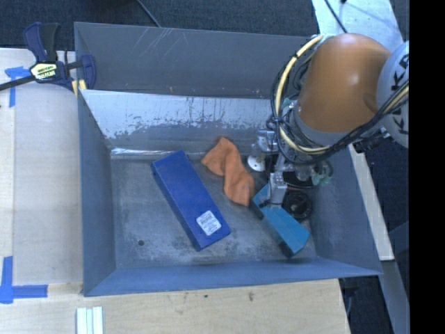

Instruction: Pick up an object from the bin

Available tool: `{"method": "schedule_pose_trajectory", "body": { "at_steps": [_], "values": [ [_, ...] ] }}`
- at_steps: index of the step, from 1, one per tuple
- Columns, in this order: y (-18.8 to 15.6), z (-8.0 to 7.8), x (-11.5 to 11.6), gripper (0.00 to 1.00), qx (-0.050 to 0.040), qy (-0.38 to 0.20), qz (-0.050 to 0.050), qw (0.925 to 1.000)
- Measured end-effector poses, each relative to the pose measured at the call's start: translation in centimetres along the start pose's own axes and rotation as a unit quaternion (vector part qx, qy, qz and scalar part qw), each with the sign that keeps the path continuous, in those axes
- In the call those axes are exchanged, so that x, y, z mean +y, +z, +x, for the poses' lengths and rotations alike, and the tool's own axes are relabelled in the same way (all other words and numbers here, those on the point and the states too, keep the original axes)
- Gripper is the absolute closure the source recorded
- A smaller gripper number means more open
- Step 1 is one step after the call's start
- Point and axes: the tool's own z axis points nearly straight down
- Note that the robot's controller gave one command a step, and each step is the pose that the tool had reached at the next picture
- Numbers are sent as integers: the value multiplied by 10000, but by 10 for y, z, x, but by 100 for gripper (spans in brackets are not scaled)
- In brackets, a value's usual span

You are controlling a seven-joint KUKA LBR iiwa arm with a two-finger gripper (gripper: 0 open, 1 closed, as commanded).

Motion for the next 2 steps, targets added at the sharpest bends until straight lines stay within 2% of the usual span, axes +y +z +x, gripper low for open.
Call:
{"method": "schedule_pose_trajectory", "body": {
  "at_steps": [1,2],
  "values": [
    [0,0,0,0,0,0,0,10000],
    [28,-3,-4,0,-15,361,-1,9993]
  ]
}}
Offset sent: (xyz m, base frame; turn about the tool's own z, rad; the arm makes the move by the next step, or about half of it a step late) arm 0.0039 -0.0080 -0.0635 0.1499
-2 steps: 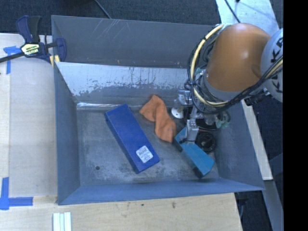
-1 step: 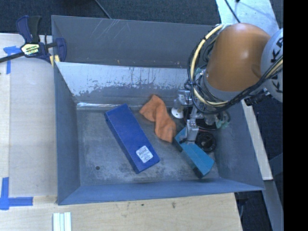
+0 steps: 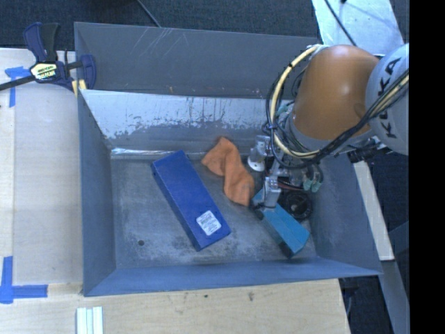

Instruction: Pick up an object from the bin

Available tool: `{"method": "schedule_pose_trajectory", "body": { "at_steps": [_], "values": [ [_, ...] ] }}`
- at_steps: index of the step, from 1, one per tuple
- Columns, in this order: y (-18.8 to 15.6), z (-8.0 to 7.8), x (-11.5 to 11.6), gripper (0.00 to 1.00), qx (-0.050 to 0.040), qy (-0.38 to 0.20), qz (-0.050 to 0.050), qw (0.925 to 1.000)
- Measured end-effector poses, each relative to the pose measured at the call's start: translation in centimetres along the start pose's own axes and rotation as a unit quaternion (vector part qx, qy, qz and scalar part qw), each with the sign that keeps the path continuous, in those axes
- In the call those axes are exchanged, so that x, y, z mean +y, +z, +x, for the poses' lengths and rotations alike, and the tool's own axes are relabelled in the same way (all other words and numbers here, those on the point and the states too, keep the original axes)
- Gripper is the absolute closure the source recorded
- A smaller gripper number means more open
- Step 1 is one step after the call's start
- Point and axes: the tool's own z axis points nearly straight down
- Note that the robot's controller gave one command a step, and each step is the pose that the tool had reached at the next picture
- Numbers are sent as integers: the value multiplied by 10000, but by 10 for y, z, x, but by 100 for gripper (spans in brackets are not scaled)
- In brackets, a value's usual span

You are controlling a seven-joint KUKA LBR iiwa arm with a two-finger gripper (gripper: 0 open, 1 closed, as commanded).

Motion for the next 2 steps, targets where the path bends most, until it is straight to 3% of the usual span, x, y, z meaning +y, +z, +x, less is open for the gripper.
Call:
{"method": "schedule_pose_trajectory", "body": {
  "at_steps": [1,2],
  "values": [
    [26,-22,10,0,6,686,3,9976],
    [55,-22,3,0,12,24,-1,10000]
  ]
}}
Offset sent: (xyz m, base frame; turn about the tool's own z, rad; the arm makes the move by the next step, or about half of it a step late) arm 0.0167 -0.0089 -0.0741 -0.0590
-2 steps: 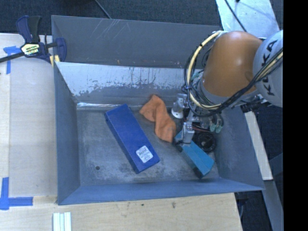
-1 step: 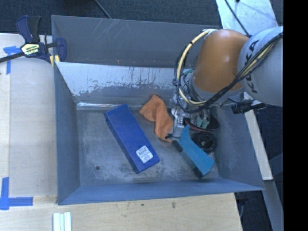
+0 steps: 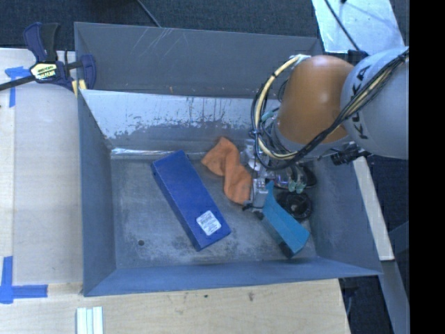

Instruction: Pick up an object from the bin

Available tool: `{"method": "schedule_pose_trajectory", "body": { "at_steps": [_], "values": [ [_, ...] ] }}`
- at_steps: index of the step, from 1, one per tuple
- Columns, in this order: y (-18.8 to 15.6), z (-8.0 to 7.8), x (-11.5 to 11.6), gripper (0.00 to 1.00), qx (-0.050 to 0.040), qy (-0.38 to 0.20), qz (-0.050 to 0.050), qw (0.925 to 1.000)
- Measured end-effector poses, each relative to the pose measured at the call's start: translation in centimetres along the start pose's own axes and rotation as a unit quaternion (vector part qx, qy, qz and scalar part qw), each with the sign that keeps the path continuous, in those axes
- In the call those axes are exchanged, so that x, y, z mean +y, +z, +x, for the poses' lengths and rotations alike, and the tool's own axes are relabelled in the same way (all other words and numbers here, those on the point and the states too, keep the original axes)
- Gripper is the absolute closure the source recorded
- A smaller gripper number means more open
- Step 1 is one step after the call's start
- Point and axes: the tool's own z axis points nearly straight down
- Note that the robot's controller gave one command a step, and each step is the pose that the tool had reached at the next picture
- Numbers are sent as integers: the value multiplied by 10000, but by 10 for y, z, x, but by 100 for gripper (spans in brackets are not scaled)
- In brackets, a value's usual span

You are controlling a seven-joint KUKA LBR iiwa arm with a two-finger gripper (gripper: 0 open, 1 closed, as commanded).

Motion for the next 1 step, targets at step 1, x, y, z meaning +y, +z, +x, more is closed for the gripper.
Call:
{"method": "schedule_pose_trajectory", "body": {
  "at_steps": [1],
  "values": [
    [65,-22,-13,100,9,933,5,9956]
  ]
}}
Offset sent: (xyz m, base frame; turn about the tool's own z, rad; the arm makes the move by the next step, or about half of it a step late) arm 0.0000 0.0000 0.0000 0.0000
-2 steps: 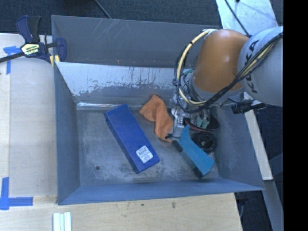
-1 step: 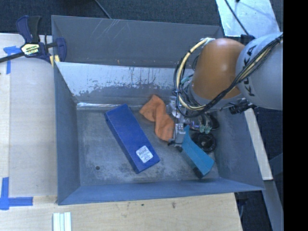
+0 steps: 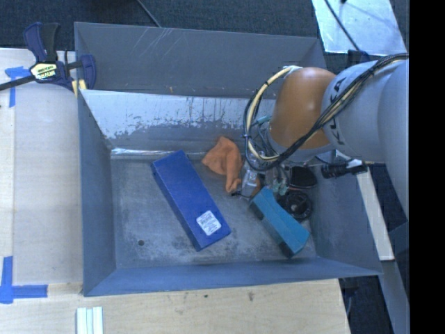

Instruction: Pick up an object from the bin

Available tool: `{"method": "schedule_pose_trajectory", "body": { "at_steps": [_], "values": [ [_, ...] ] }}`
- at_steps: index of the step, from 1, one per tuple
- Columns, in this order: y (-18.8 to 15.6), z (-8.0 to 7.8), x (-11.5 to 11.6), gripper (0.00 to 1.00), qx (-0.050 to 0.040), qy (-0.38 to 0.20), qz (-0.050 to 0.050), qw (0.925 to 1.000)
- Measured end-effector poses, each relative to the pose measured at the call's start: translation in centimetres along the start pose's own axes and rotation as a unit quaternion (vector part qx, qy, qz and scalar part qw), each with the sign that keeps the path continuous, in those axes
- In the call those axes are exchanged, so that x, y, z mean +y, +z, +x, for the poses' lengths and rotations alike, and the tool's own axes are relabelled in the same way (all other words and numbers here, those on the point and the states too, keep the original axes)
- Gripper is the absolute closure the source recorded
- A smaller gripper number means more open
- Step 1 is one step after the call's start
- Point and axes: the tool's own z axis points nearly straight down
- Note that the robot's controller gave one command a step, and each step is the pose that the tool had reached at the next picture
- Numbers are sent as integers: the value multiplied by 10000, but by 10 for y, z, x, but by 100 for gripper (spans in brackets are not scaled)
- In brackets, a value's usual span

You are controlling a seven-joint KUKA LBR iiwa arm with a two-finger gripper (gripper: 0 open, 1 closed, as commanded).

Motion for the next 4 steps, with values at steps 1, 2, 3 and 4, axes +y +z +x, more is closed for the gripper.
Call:
{"method": "schedule_pose_trajectory", "body": {
  "at_steps": [1,2,3,4],
  "values": [
    [0,0,0,100,0,-2,0,10000],
    [-118,-5,-8,100,-3,72,-2,10000],
    [-118,-5,-8,100,-2,71,-2,10000],
    [-119,-4,-8,100,0,71,-1,10000]
  ]
}}
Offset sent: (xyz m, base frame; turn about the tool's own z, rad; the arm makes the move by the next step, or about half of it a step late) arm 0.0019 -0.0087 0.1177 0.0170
